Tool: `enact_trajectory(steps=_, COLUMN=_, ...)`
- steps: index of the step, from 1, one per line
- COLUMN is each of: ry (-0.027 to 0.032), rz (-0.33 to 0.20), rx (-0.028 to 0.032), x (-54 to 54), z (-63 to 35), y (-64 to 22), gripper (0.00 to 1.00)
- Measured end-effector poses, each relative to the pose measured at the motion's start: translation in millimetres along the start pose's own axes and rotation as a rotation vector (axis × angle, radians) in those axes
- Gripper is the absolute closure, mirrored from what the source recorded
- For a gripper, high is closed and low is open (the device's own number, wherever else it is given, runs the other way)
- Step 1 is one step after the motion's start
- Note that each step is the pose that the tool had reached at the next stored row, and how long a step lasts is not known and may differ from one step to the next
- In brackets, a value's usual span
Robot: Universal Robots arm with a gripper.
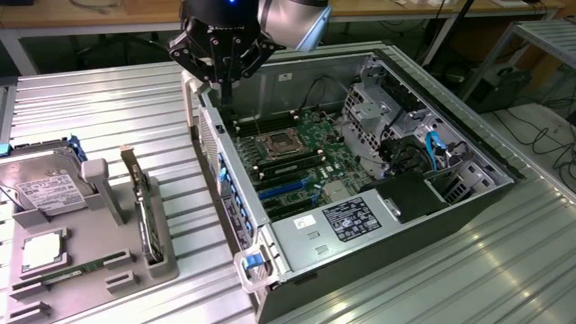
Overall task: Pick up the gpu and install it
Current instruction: 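Reach for the gpu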
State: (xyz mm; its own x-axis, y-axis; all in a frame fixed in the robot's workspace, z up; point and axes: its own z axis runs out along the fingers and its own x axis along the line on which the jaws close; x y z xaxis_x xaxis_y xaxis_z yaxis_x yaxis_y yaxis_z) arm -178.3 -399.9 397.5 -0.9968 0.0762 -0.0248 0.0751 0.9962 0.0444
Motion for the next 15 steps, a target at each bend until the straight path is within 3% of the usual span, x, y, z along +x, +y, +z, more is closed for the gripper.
enact_trajectory(steps=15, ry=0.0009, rz=0.000, rx=0.0000, x=11.8, z=-0.3, y=-1.8, gripper=0.89)
